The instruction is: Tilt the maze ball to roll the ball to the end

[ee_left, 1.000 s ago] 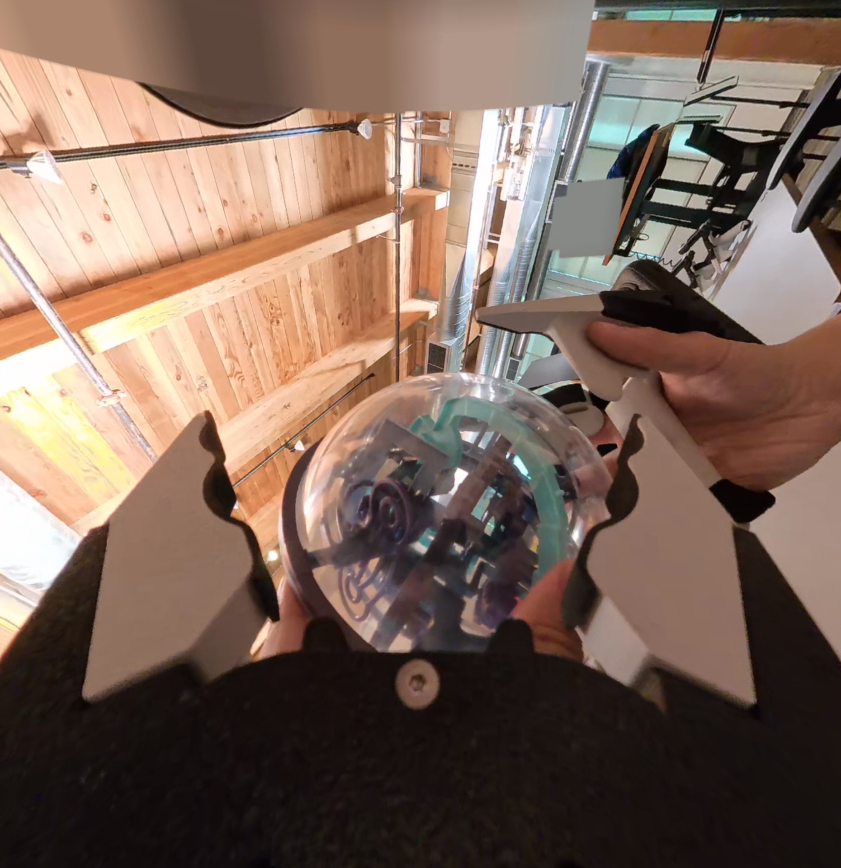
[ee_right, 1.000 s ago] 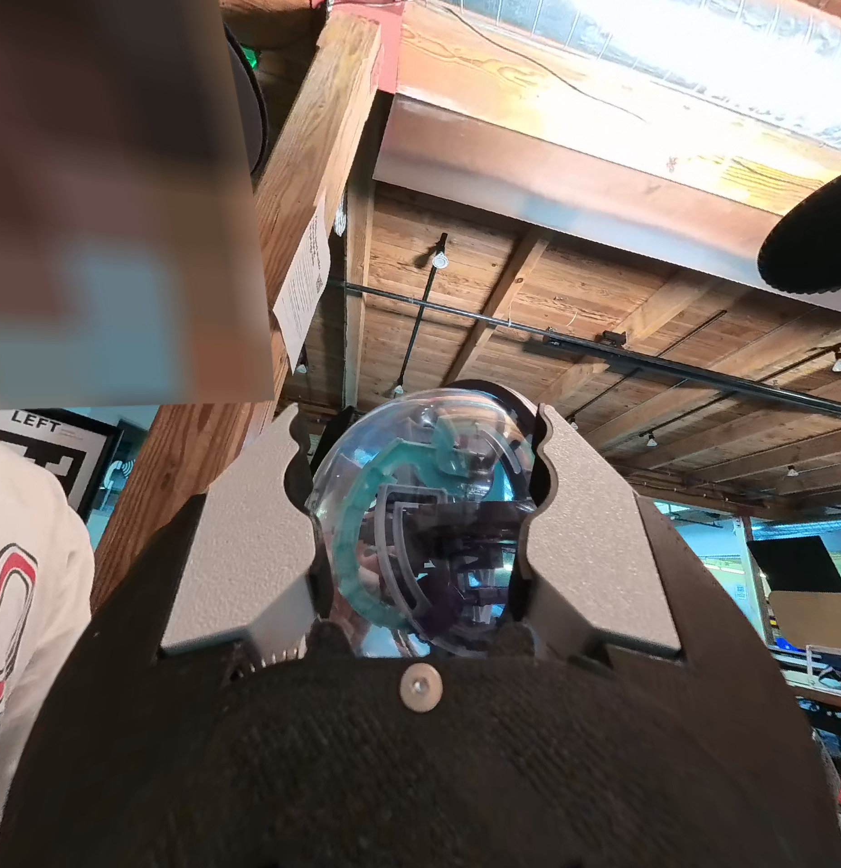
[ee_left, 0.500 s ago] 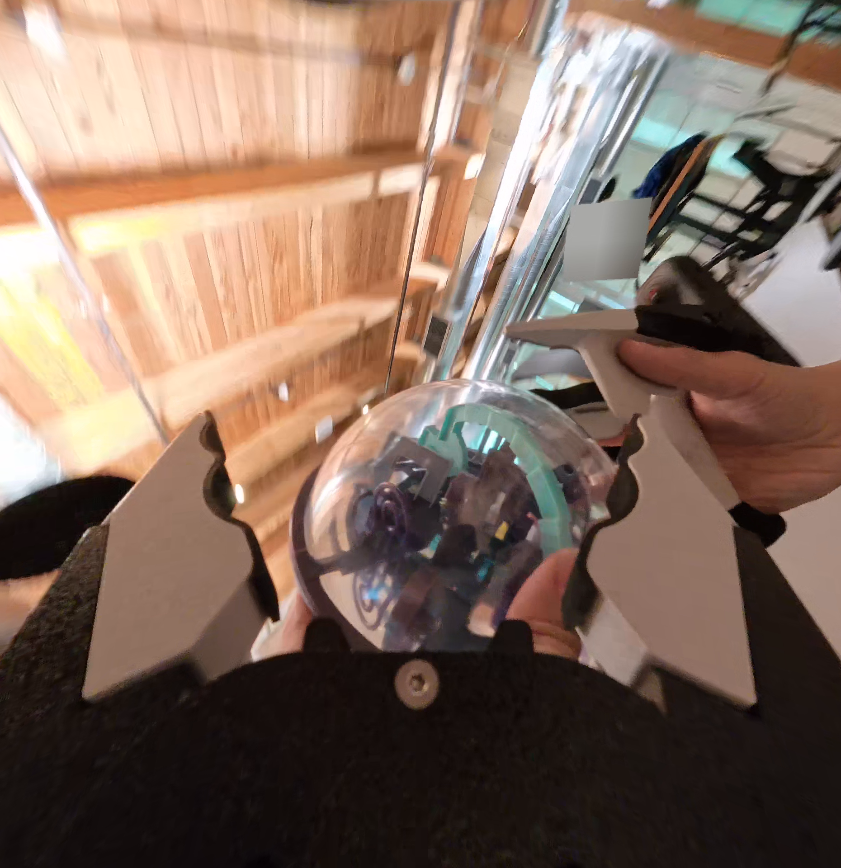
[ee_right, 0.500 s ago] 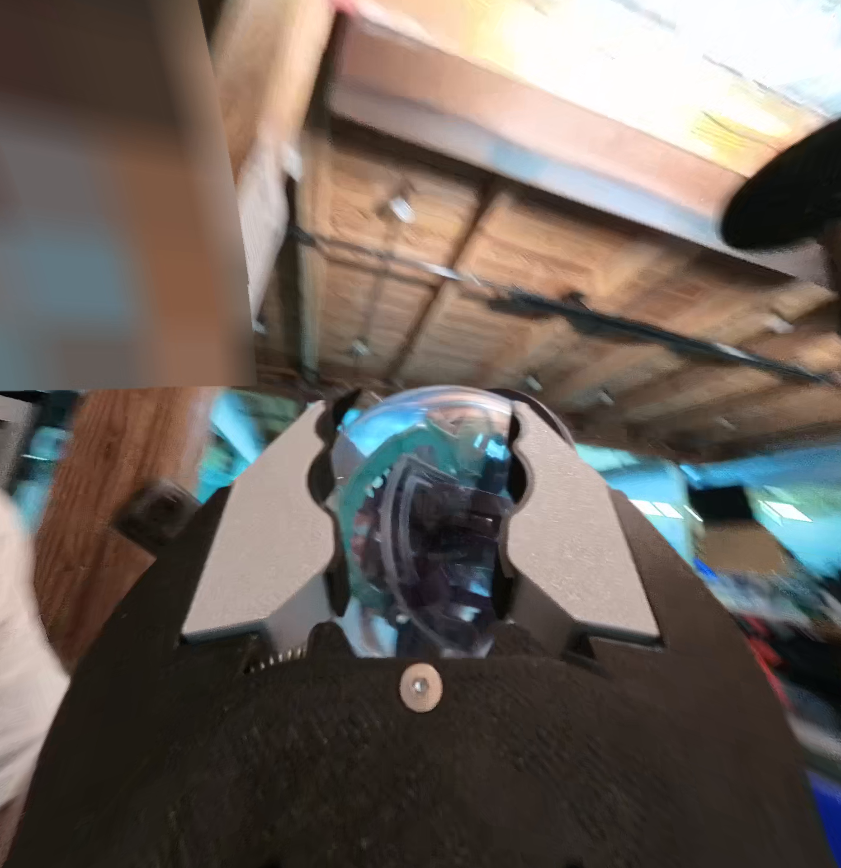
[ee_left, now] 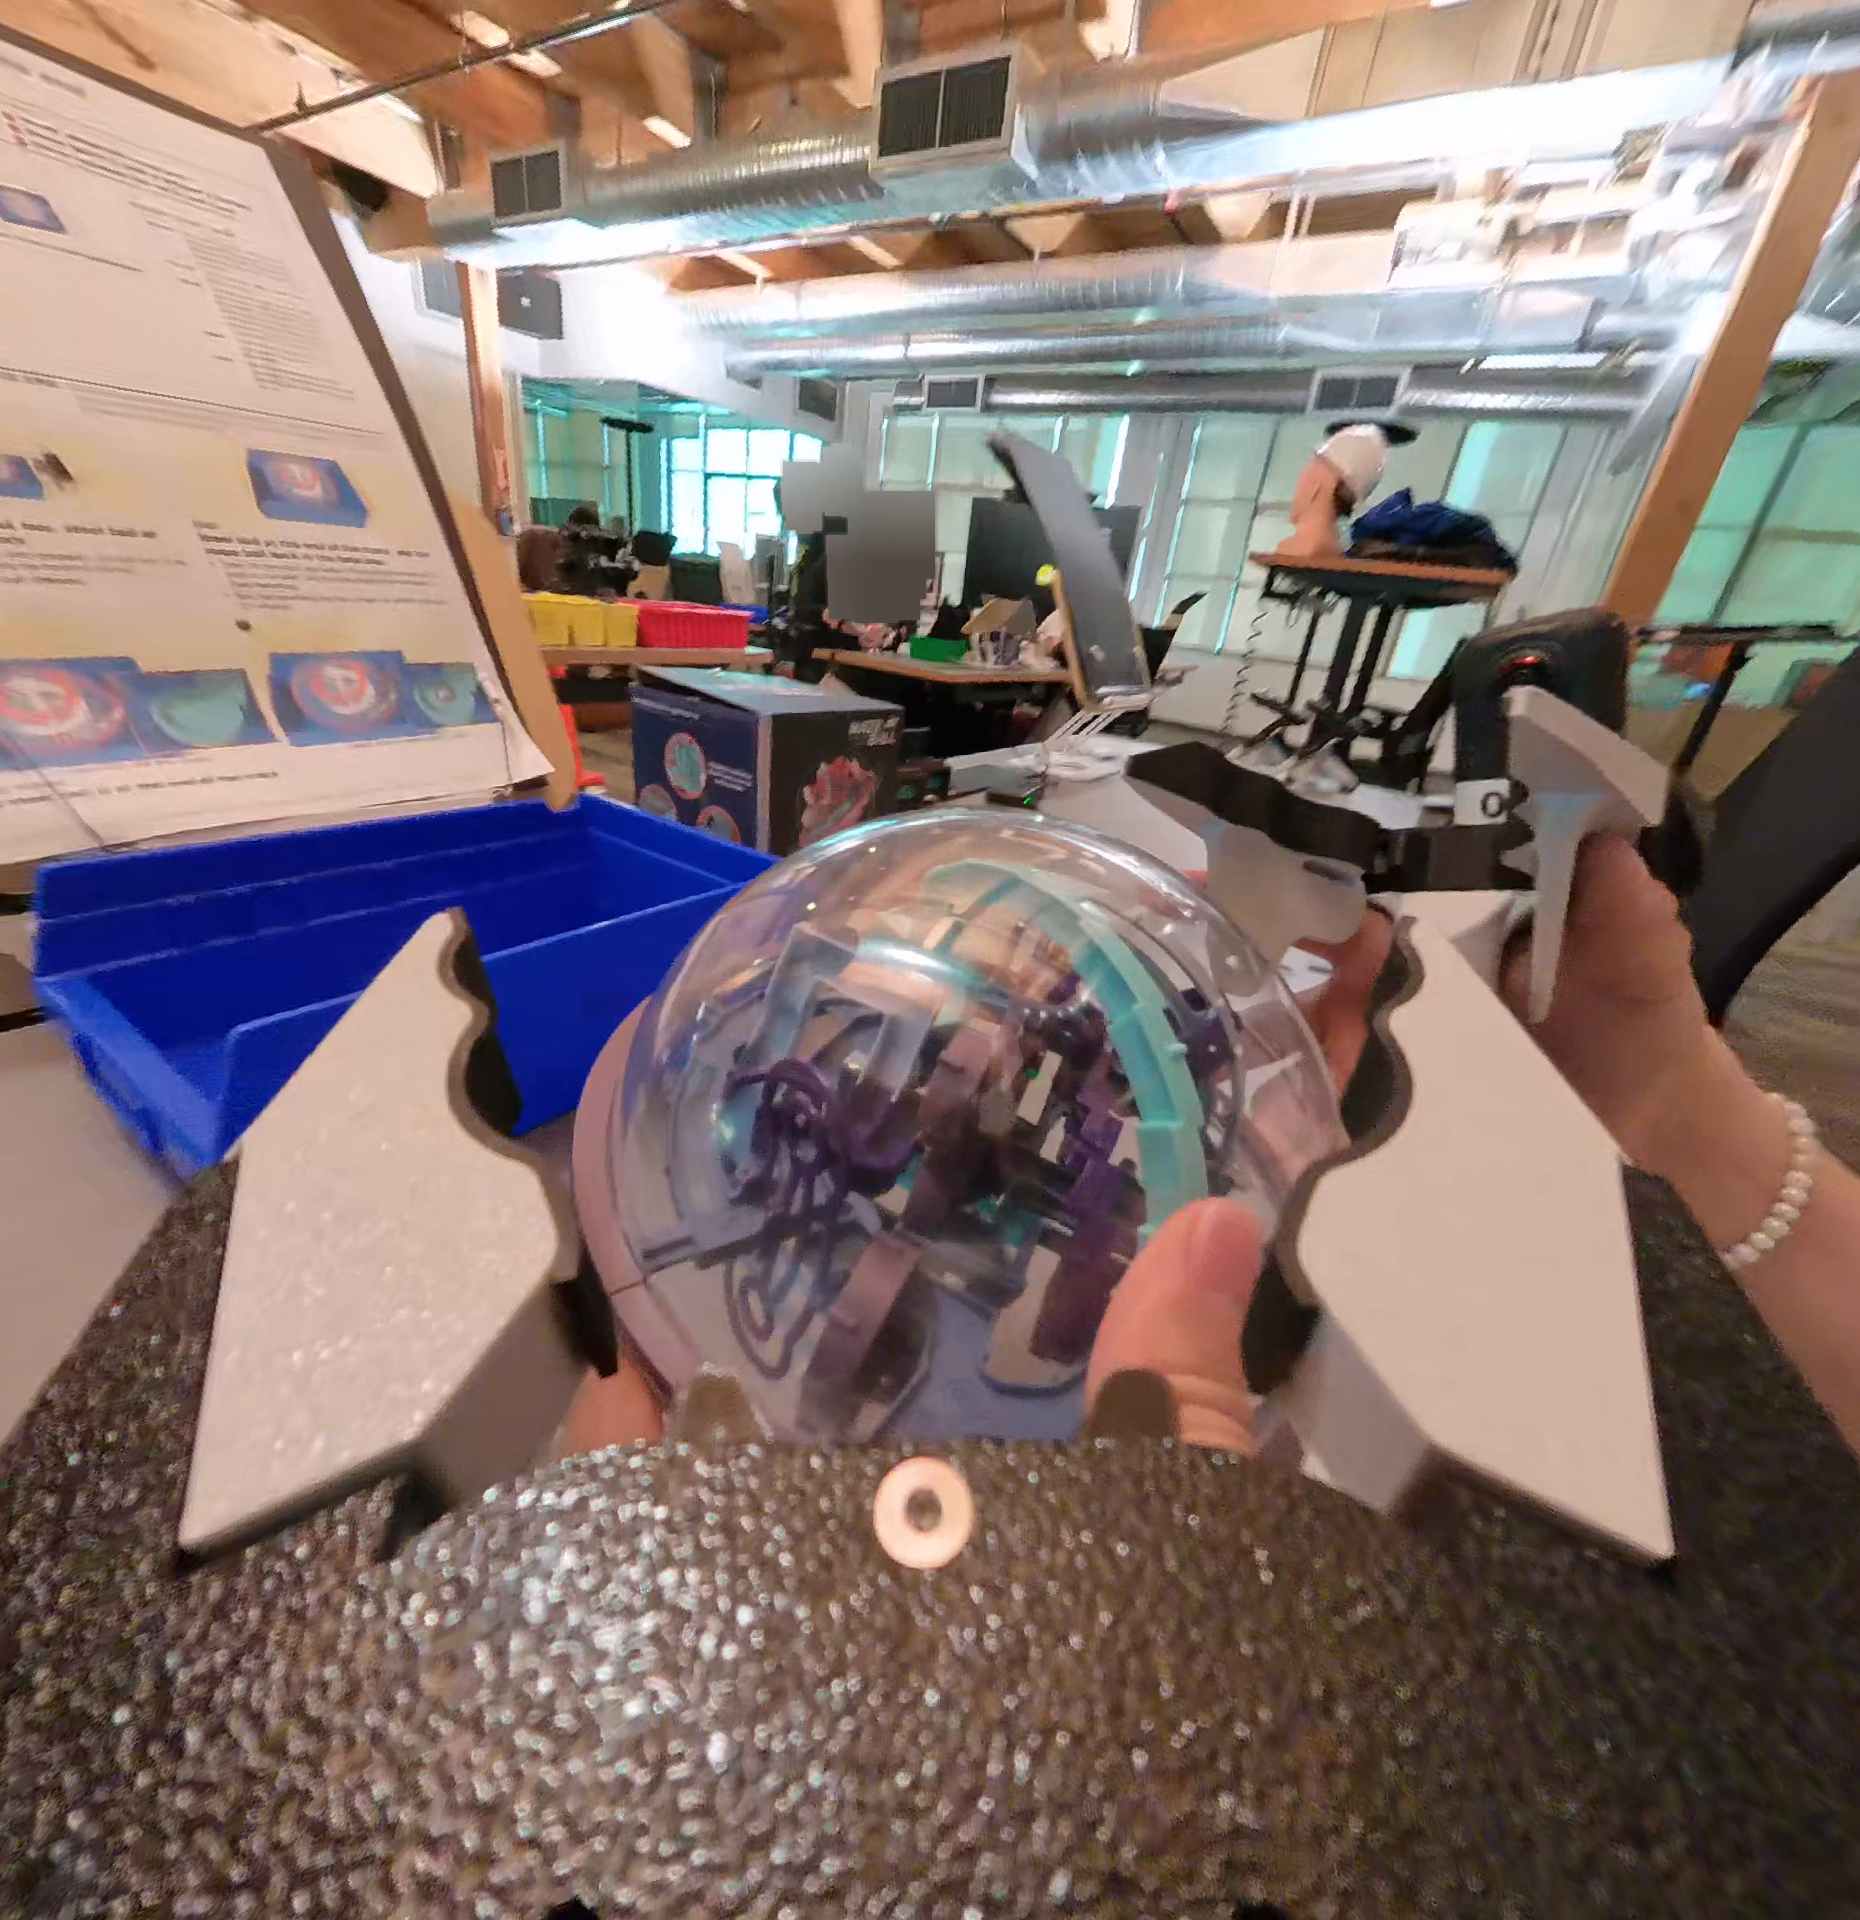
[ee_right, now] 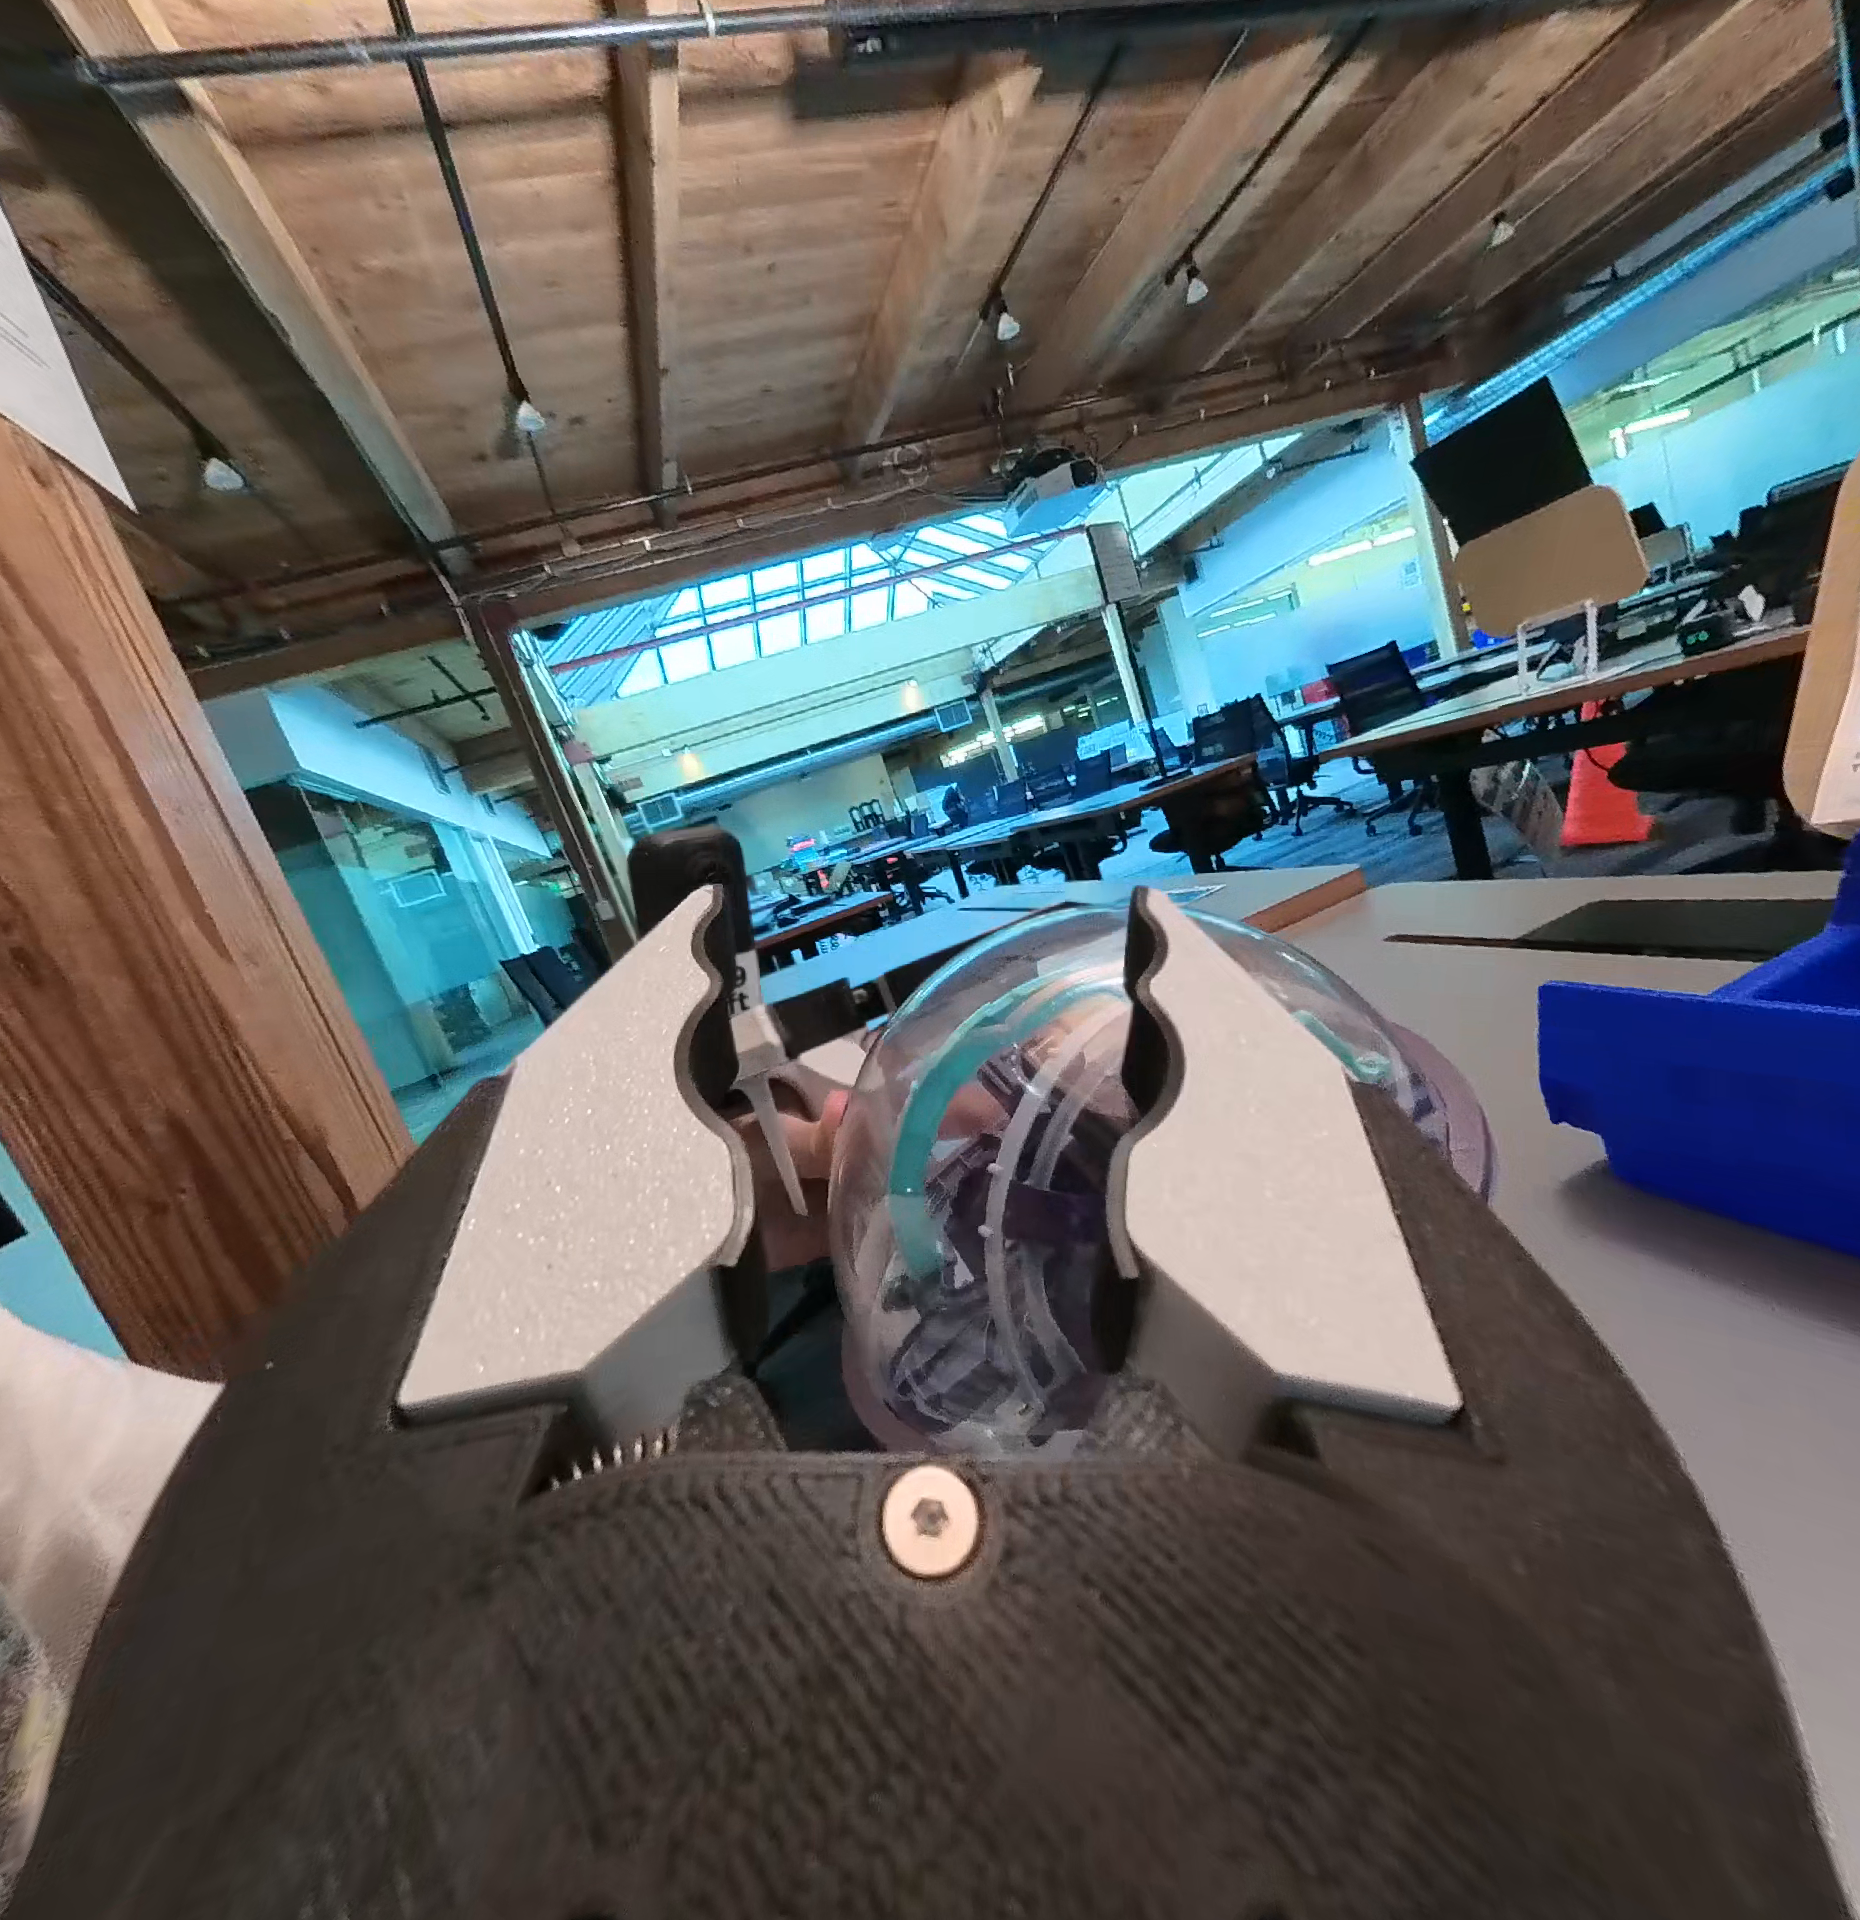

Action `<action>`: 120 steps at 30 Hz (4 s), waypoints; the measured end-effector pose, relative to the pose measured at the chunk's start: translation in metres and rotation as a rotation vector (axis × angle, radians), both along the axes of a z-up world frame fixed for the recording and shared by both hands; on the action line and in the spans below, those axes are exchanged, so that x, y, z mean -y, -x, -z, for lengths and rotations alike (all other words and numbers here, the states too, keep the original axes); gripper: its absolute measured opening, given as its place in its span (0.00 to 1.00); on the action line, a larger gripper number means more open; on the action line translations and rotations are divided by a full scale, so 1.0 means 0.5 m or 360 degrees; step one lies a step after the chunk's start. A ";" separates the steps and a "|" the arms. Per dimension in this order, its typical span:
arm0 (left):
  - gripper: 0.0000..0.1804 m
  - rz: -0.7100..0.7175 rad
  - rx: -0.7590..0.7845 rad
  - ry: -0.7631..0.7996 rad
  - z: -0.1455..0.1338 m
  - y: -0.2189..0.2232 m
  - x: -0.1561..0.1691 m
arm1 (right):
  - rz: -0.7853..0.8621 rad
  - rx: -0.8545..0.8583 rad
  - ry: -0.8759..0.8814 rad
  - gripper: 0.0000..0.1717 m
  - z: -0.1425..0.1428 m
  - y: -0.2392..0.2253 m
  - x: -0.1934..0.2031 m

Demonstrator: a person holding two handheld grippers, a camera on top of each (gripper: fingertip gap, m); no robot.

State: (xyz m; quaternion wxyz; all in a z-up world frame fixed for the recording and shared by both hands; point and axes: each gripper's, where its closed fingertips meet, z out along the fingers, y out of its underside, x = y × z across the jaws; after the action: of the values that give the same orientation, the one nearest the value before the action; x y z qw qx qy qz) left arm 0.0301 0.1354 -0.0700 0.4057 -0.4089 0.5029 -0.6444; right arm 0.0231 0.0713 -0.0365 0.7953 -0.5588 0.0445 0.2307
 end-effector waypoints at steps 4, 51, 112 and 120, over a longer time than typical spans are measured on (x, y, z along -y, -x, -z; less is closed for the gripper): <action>0.87 0.0019 0.0115 0.0038 -0.020 0.006 0.001 | 0.0054 0.0020 -0.0089 0.43 -0.019 -0.009 0.013; 0.87 -0.0126 0.1594 -0.1116 -0.215 0.255 0.227 | 0.0034 0.0619 -0.1061 0.45 -0.166 0.116 0.200; 0.87 -0.0309 0.0780 -0.0723 -0.154 0.104 0.087 | 0.0250 0.0276 -0.0506 0.47 -0.077 0.008 0.062; 0.87 -0.0289 0.1375 -0.1167 -0.201 0.203 0.189 | 0.0155 0.0514 -0.0891 0.42 -0.151 0.079 0.153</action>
State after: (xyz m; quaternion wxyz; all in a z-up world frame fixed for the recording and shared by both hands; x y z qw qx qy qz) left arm -0.0713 0.0406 0.0303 0.7433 0.0174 0.4450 -0.4991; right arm -0.0162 -0.0050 0.0389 0.9249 -0.3451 -0.1207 0.1039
